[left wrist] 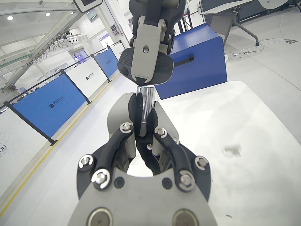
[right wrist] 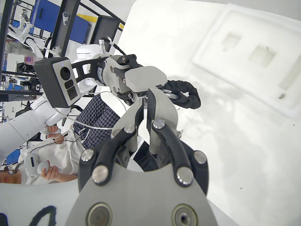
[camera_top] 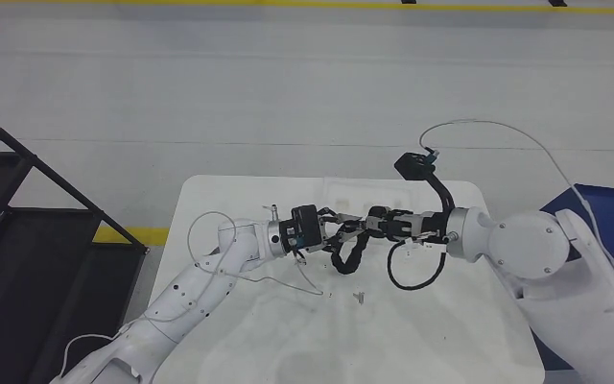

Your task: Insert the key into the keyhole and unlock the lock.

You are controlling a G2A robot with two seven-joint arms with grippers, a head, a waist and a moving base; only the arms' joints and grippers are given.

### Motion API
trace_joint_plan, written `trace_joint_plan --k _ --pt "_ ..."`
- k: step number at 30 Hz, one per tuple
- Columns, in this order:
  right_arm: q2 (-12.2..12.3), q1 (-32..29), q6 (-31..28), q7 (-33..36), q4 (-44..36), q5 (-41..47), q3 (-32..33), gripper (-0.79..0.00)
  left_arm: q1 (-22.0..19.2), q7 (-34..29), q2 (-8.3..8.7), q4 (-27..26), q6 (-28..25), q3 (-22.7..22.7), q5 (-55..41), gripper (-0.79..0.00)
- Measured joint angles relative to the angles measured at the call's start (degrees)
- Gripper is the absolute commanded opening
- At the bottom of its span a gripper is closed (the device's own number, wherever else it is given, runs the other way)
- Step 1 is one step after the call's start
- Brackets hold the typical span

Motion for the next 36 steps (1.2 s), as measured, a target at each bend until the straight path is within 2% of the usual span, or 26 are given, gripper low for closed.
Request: trace_joint_plan --k 5,10,19,28,36 --pt "0.09 -0.71 -2.14 -1.22 3.55 0.37 0.97 -0.785 -0.06 -2.74 -0.04 1.36 -0.27 -0.45 0.22 -0.785" --pt "0.60 -2.59 -5.41 -1.21 5.70 -0.10 3.31 -0.785 0.22 -4.38 0.37 2.53 -2.89 -2.15 -0.92 -0.785" --pt "1.43 -5.92 -16.12 1.71 7.23 0.33 6.10 -0.785 1.57 -6.96 1.62 1.60 -7.55 -6.21 -1.72 -0.785" --pt "1.52 -8.01 -27.71 2.78 12.12 -0.44 3.88 -0.785 3.06 -8.48 2.67 2.30 -9.55 -9.34 -0.97 -0.785" --pt "0.95 -8.10 -30.58 1.44 13.49 -2.18 -0.11 -0.785 5.84 -8.02 4.53 1.02 -11.66 -16.26 -1.94 -0.785"
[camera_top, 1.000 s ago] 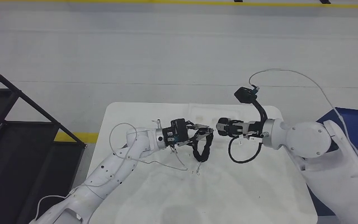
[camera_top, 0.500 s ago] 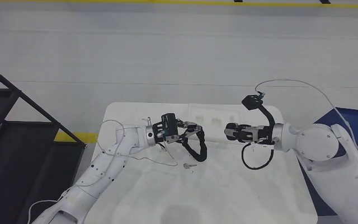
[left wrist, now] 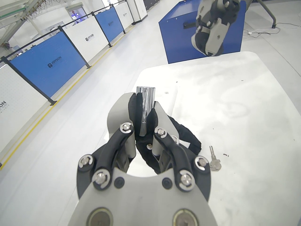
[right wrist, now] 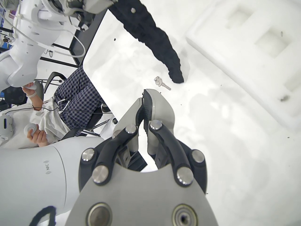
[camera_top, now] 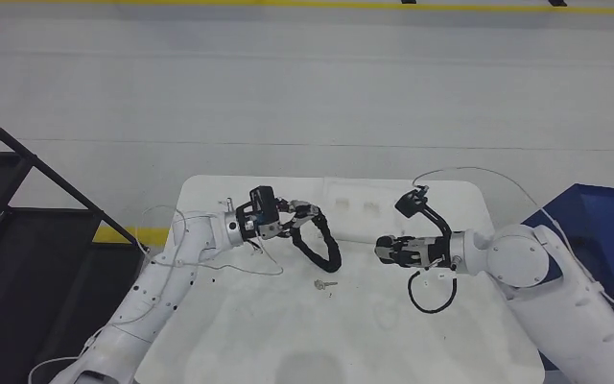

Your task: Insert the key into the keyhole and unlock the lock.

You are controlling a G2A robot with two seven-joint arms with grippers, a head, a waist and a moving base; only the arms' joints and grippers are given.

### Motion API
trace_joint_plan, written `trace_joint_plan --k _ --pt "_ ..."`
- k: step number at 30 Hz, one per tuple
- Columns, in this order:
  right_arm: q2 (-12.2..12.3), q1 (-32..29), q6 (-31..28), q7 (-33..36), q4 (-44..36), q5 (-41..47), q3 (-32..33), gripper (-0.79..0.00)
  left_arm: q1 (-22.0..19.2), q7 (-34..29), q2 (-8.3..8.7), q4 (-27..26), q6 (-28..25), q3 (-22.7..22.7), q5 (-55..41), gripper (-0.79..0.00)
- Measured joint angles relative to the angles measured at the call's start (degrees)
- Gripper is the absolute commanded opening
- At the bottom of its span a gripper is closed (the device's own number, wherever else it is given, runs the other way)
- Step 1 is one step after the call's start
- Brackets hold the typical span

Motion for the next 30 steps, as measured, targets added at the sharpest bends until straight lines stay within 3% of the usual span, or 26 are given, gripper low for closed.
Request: trace_joint_plan --k 16,28,30 --pt "-3.65 5.27 -0.75 -5.25 3.19 -8.64 -15.58 -0.785 6.94 -4.52 2.70 -4.83 -2.36 -11.31 -2.43 -0.785" --pt "-9.53 10.97 9.56 -10.41 11.22 -13.68 -29.37 -0.779 10.56 -7.92 3.92 -6.59 -4.59 -16.69 -4.84 -0.785" --pt "-10.64 12.06 11.65 -10.93 12.77 -13.90 -31.01 -0.748 10.86 -8.28 4.03 -6.70 -4.73 -17.09 -5.06 -0.785"
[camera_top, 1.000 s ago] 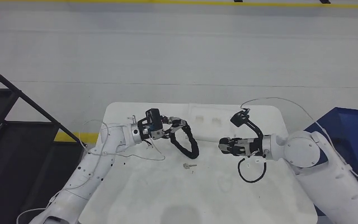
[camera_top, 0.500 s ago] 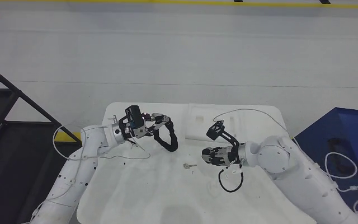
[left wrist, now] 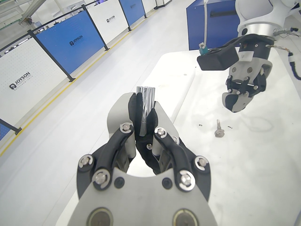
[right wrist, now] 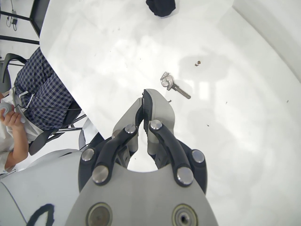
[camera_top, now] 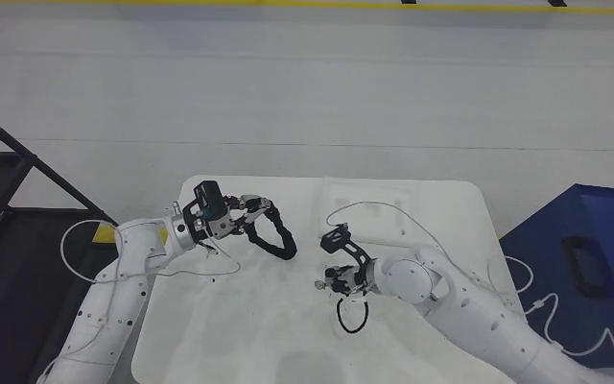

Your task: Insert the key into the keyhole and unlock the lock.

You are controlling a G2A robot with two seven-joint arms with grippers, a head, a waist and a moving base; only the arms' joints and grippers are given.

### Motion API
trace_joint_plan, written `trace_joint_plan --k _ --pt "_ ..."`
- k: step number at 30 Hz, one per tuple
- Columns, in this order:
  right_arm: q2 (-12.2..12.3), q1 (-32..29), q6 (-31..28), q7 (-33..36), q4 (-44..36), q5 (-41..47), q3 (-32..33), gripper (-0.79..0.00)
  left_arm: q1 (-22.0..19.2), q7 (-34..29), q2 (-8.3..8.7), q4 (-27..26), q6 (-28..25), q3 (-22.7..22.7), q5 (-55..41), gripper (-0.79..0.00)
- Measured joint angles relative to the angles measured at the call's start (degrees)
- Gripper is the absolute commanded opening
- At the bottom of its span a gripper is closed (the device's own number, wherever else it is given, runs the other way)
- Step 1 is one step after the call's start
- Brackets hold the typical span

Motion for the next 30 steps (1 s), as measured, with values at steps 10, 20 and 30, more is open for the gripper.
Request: trace_joint_plan --k 10,20,30 --pt "-5.29 4.15 3.78 -0.31 7.69 0.99 -6.82 -0.613 0.64 -0.15 0.20 -0.30 0.21 -0.82 -0.61 -0.785" --pt "-9.27 6.42 5.06 -0.80 13.54 1.65 -9.65 -0.533 0.64 -0.15 0.20 -0.29 0.21 -0.81 -0.60 -0.785" --pt "-11.64 7.57 7.69 -1.35 17.33 0.32 -10.09 -0.588 0.64 -0.15 0.20 -0.29 0.21 -0.81 -0.60 -0.785"
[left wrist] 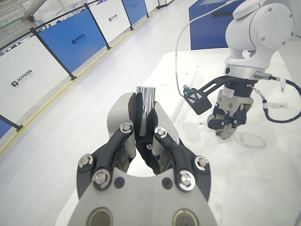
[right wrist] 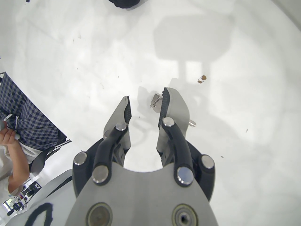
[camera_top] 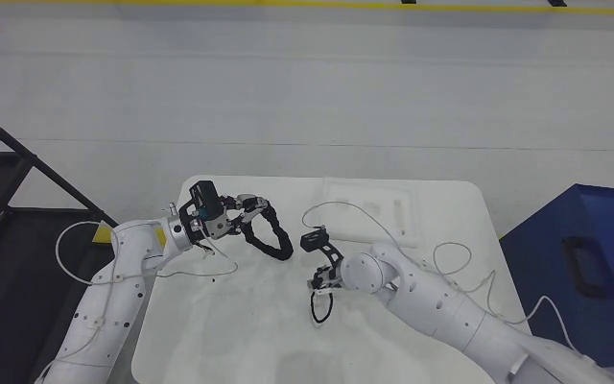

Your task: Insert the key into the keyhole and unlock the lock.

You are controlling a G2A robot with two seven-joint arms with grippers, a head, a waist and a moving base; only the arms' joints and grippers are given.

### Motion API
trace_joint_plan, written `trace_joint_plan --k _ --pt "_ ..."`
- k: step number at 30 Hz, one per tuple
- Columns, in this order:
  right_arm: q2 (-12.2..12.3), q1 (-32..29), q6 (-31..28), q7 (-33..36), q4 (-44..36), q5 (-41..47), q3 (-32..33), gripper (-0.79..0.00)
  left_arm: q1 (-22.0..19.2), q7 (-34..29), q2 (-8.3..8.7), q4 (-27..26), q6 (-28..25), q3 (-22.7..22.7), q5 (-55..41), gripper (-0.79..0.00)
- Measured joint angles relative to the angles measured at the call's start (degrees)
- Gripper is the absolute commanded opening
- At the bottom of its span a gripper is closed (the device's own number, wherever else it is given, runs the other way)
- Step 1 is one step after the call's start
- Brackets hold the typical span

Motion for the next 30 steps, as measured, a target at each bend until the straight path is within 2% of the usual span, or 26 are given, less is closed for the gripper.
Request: trace_joint_plan --k 1,5,13,22,30 --pt "-0.14 0.01 0.00 0.05 0.26 -0.04 0.03 -0.619 0.00 0.00 0.00 0.00 0.00 0.00 0.00 -0.785" --pt "-0.73 0.18 0.76 0.88 1.05 -0.73 0.08 -0.640 0.00 0.00 0.00 0.00 0.00 0.00 0.00 -0.785" --pt "-1.40 -0.09 1.89 1.83 2.09 -1.75 0.78 -0.785 0.00 0.00 0.00 0.00 0.00 0.00 0.00 -0.785" --pt "-1.54 -0.08 1.99 3.30 1.13 -2.38 2.83 -0.785 0.00 0.00 0.00 0.00 0.00 0.00 0.00 -0.785" --pt "1.53 -1.29 3.59 8.19 -7.13 -3.74 10.45 -0.785 0.00 0.00 0.00 0.00 0.00 0.00 0.00 -0.785"
